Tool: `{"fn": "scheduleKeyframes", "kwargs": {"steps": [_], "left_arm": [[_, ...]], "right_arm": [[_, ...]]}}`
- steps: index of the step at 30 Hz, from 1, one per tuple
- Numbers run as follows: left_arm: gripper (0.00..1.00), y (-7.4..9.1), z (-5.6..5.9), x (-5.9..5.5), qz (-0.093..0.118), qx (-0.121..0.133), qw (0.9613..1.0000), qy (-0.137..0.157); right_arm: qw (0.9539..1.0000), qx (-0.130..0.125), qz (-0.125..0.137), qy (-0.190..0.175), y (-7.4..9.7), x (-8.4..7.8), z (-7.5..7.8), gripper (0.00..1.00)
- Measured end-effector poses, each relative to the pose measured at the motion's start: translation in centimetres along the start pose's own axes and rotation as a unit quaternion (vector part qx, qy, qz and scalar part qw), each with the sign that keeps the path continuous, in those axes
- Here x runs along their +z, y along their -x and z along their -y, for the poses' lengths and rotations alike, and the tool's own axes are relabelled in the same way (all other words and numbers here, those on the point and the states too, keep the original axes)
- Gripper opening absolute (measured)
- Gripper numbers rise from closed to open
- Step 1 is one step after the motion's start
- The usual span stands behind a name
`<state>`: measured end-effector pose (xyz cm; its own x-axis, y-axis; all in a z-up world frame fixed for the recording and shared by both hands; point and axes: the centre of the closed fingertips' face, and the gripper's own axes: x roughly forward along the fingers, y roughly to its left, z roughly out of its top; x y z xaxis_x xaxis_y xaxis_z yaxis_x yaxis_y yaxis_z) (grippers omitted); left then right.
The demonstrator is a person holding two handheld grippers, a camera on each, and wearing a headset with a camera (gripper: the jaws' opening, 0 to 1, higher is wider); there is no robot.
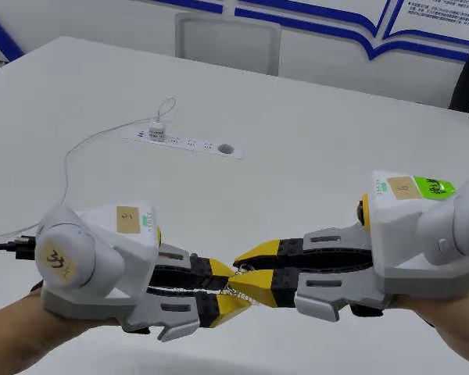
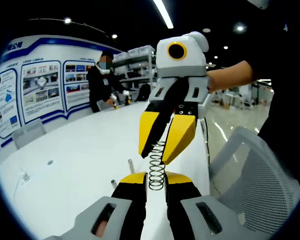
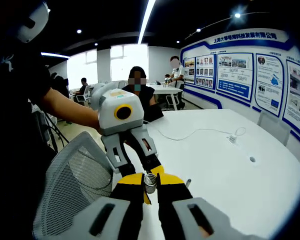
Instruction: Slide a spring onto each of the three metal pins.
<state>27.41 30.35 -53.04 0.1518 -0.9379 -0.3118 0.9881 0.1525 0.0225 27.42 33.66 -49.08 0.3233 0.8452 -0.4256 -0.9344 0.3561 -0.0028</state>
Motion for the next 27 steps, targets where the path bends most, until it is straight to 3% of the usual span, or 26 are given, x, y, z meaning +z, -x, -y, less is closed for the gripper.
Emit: {"fn": "scheduleKeyframes", "kwargs": {"steps": [11, 13, 18, 27], "left_arm": [[0.21, 0.2, -0.5, -1.2, -0.017, 0.017, 0.9997, 0.005], [0.26, 0.4, -1.2, -1.7, -0.023, 0.035, 0.9991, 0.003], [0.35, 0.9, -1.7, -2.1, -0.018, 0.050, 0.9985, 0.013], [0.57, 2.4, -3.0, -4.2, -0.035, 0.090, 0.9949, 0.030]], "right_arm": [[0.9999, -0.012, 0.000, -0.004, 0.2, 0.1, 0.7, 0.09], [0.9998, -0.018, -0.002, -0.005, 0.4, -0.1, 1.1, 0.10], [0.9992, -0.039, -0.010, -0.008, 1.0, -0.6, 2.2, 0.10], [0.9968, -0.077, -0.020, -0.014, 2.5, -1.5, 4.3, 0.10]]}}
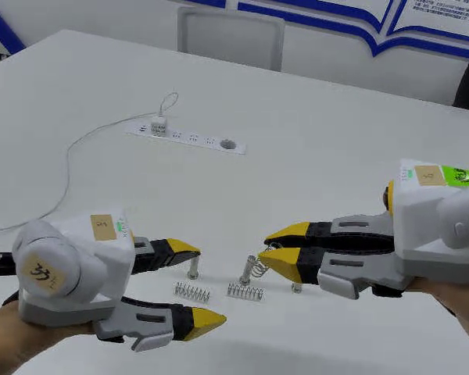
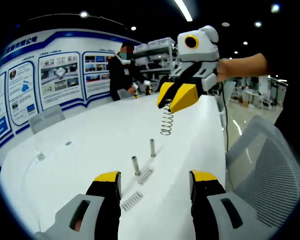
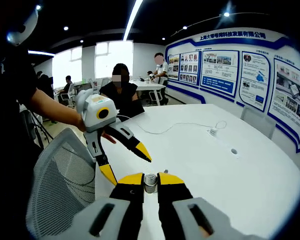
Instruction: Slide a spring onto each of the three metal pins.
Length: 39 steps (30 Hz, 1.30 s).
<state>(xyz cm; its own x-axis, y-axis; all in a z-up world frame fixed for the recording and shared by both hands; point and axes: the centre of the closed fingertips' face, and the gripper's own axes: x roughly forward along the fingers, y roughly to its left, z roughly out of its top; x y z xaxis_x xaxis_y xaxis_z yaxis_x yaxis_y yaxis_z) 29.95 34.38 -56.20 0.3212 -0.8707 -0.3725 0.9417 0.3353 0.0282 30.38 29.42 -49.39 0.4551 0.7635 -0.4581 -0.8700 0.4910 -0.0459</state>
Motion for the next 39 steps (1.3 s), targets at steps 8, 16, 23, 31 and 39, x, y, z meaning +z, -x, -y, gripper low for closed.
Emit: {"fn": "scheduleKeyframes", "kwargs": {"steps": [8, 16, 23, 31, 39], "left_arm": [[0.69, 0.6, -0.6, -2.0, -0.019, 0.015, 0.9993, 0.029], [0.77, 1.2, -1.3, -2.6, -0.005, 0.035, 0.9973, 0.065], [0.84, 1.3, -1.7, -3.2, -0.010, 0.051, 0.9962, 0.070], [0.85, 1.4, -1.8, -3.9, -0.016, 0.058, 0.9950, 0.079], [0.83, 2.0, -2.1, -4.5, -0.017, 0.073, 0.9939, 0.081]], "right_arm": [[0.9992, -0.036, -0.010, -0.012, 1.0, -0.9, 2.5, 0.10], [0.9976, -0.063, -0.019, -0.020, 1.6, -2.2, 3.6, 0.10], [0.9936, -0.103, -0.038, -0.027, 2.5, -3.4, 6.2, 0.10], [0.9903, -0.122, -0.053, -0.042, 2.9, -5.0, 7.7, 0.10], [0.9878, -0.129, -0.066, -0.056, 2.3, -6.6, 8.8, 0.10]]}}
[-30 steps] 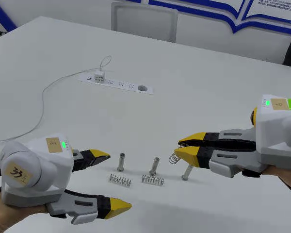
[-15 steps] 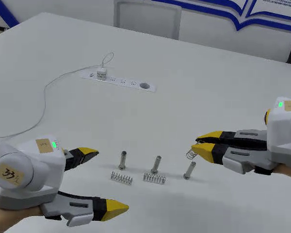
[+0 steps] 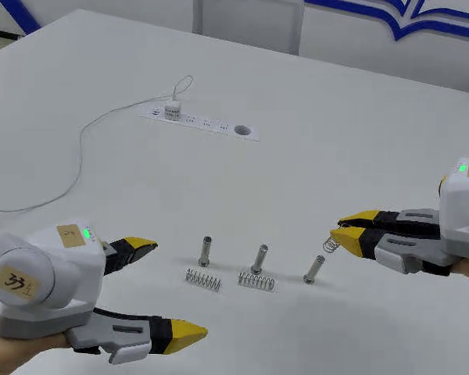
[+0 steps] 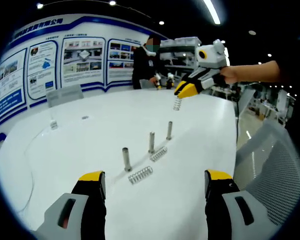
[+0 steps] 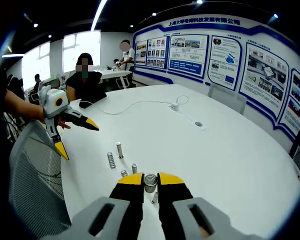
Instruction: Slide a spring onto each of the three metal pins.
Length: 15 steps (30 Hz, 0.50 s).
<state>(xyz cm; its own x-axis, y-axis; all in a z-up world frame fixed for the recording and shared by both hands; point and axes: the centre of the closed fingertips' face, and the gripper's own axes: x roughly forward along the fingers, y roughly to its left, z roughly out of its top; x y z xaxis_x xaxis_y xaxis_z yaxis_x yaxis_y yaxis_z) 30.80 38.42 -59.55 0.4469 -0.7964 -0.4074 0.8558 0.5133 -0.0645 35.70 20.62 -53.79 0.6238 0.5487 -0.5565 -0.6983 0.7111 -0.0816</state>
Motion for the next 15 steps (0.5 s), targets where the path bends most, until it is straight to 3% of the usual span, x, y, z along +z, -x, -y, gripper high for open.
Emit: {"fn": "scheduleKeyframes", "kwargs": {"steps": [6, 15], "left_arm": [[0.84, 0.3, -0.4, -0.3, 0.003, 0.007, 0.9999, 0.010], [0.85, 0.3, -0.2, -1.2, 0.000, 0.004, 0.9996, 0.029]], "right_arm": [[0.9995, -0.020, -0.020, -0.011, -1.1, -1.4, 1.0, 0.10], [0.9988, -0.018, -0.036, -0.028, -2.6, -2.4, 1.2, 0.10]]}}
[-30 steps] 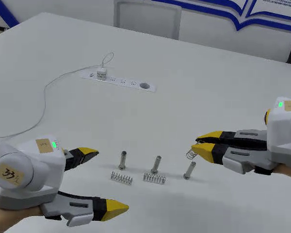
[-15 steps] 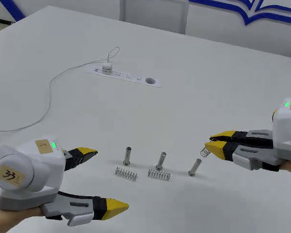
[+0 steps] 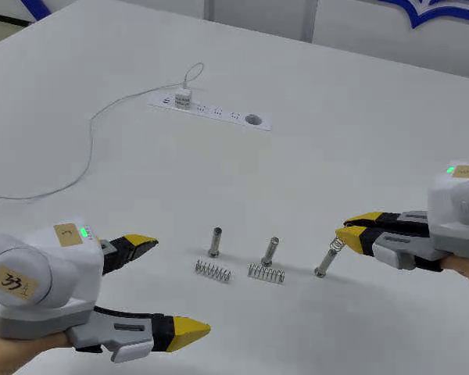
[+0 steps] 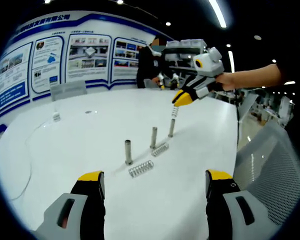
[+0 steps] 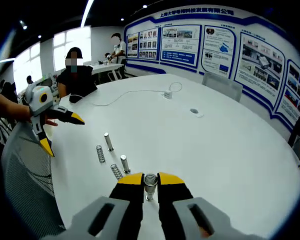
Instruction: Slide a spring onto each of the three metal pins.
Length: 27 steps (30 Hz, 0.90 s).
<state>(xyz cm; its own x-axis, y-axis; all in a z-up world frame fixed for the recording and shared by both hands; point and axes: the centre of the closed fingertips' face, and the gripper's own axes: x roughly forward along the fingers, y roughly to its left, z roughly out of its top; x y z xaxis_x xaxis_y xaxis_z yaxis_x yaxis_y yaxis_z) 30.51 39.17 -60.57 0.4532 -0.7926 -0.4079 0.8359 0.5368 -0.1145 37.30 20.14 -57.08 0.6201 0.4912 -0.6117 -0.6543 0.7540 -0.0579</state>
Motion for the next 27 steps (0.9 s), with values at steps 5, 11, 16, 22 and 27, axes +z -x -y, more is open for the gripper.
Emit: {"fn": "scheduleKeyframes", "kwargs": {"steps": [5, 11, 16, 22, 27], "left_arm": [[0.85, 0.0, -0.1, -0.8, -0.007, 0.001, 1.0000, 0.007], [0.84, 0.3, -0.5, -1.7, -0.023, 0.004, 0.9997, 0.007], [0.84, 0.4, -0.8, -1.2, -0.008, 0.009, 0.9997, 0.023], [0.85, 0.7, -0.1, -0.9, -0.002, 0.002, 0.9993, 0.037], [0.85, 0.6, 0.1, -1.2, -0.014, 0.002, 0.9996, 0.026]], "right_arm": [[0.9998, -0.006, -0.017, 0.011, -0.4, -0.7, 0.2, 0.10], [0.9997, -0.003, -0.024, 0.006, -0.8, -1.0, 0.1, 0.10], [0.9996, -0.004, -0.029, 0.000, -1.1, -1.6, 0.2, 0.10], [0.9993, -0.005, -0.036, -0.003, -1.5, -2.4, 0.2, 0.10], [0.9990, -0.006, -0.043, 0.004, -2.0, -3.2, 0.2, 0.10]]}}
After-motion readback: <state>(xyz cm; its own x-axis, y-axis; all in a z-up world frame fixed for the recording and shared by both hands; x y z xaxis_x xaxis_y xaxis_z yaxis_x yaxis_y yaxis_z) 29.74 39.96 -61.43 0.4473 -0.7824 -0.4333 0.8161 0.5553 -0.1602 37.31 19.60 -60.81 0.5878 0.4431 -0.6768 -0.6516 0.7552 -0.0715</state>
